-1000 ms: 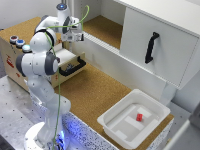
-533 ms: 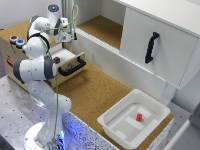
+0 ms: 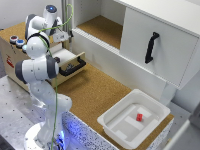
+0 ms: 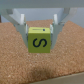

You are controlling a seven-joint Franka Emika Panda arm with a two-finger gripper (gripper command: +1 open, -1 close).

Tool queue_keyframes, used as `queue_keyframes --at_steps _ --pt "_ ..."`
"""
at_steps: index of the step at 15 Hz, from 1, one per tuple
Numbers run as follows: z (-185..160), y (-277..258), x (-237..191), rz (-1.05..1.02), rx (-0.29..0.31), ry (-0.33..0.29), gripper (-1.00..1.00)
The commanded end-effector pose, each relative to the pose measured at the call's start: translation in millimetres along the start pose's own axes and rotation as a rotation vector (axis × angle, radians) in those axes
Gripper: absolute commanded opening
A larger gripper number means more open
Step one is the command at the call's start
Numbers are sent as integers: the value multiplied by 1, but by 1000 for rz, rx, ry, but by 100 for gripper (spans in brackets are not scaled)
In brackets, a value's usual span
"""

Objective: Put the yellow object on top of the drawer

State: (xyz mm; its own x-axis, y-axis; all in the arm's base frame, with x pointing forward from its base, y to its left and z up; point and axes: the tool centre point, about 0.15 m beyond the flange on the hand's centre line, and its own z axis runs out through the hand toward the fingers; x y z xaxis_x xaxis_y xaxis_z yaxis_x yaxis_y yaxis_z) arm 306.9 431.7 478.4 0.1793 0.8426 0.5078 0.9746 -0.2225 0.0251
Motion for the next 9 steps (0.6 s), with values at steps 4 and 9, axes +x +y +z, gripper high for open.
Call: queue_keyframes --at_steps 4,9 --pt "45 24 38 -157 108 -19 -100" --pt "72 50 36 -171 94 -39 -100"
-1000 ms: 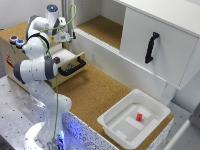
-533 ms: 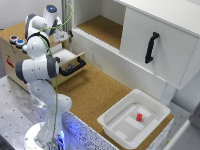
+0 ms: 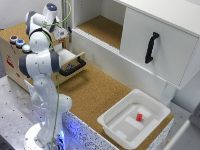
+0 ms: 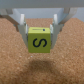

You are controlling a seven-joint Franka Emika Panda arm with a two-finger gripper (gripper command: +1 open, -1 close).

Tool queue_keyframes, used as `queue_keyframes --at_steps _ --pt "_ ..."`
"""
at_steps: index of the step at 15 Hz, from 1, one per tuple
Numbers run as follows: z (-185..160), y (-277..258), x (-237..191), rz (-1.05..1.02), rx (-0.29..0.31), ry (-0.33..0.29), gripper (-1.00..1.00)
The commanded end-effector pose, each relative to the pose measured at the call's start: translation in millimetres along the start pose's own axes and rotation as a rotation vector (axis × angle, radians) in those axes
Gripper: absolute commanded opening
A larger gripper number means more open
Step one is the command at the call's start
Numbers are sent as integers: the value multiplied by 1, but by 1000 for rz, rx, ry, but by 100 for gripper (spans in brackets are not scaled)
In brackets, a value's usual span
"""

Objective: Put the yellow object on top of the drawer

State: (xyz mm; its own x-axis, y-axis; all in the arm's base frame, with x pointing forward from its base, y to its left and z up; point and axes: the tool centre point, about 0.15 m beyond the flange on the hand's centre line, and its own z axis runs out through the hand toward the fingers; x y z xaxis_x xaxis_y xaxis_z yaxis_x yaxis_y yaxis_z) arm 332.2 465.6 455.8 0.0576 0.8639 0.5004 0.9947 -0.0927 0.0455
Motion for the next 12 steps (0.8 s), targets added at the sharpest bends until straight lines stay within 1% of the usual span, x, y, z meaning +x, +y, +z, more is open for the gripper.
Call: queue_keyframes --at_steps 1,4,5,9,12 --pt "32 40 9 -56 47 -33 -100" --pt "27 45 7 -43 43 -30 -100" --pt "23 44 7 -52 38 -24 100" --pt "-8 34 8 -69 46 3 100" --pt "-27 21 8 -90 40 8 100"
